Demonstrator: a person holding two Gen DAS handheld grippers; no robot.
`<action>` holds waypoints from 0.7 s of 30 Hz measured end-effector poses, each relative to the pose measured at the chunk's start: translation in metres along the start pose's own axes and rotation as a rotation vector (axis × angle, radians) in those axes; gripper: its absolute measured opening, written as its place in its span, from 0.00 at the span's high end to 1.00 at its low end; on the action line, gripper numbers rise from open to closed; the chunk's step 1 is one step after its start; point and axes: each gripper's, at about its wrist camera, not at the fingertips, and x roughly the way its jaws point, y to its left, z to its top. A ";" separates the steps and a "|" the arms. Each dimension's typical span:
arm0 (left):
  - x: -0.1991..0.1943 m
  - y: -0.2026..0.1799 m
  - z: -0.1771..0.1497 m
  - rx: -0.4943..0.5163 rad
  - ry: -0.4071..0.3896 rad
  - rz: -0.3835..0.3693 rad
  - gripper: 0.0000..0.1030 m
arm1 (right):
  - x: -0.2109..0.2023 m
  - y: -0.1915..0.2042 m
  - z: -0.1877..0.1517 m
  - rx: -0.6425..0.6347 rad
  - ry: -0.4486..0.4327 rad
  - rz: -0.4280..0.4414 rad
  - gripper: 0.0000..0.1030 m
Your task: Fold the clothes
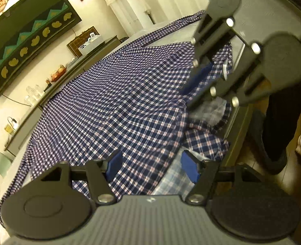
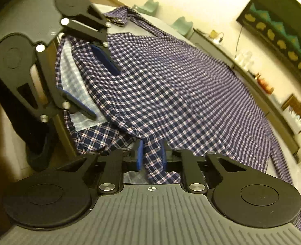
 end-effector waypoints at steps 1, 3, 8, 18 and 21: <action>0.001 0.001 0.001 -0.009 -0.003 -0.007 0.36 | 0.001 0.003 0.000 -0.014 0.000 0.004 0.88; 0.002 0.004 0.004 -0.024 -0.003 -0.026 0.46 | 0.003 0.008 0.000 -0.042 0.001 0.006 0.95; -0.007 0.012 0.002 -0.083 0.017 -0.109 0.99 | -0.020 0.007 0.002 -0.031 -0.061 0.015 1.00; -0.012 0.010 -0.006 -0.075 0.065 -0.149 0.89 | -0.021 0.023 -0.016 -0.051 0.015 0.118 1.00; -0.022 0.018 -0.008 -0.091 0.046 -0.135 0.71 | -0.033 0.005 -0.019 -0.003 0.001 0.155 0.98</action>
